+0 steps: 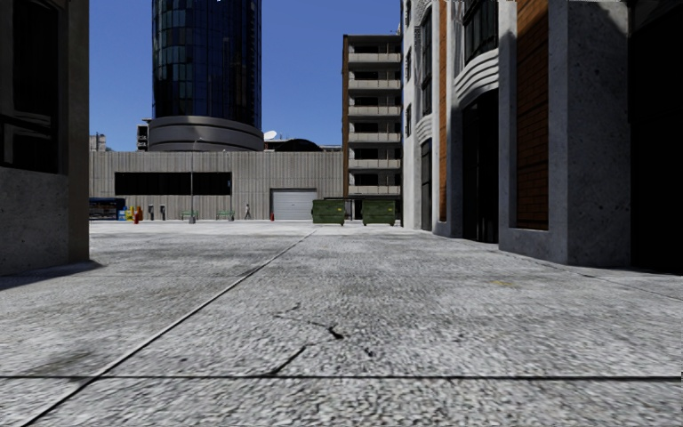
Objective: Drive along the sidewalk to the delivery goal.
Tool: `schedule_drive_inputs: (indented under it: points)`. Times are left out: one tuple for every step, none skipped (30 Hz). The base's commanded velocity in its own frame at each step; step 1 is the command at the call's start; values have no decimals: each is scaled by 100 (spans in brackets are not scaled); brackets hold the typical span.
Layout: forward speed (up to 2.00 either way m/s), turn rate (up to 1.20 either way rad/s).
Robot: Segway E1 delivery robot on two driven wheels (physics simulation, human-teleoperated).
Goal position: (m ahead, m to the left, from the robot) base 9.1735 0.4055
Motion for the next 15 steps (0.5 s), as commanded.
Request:
schedule_drive_inputs:
  points:
    - [200,0]
    - [200,0]
    - [200,0]
    - [200,0]
    - [200,0]
    - [200,0]
    - [200,0]
    - [200,0]
    - [200,0]
    - [200,0]
    - [200,0]
    - [200,0]
    - [200,0]
    - [200,0]
    - [200,0]
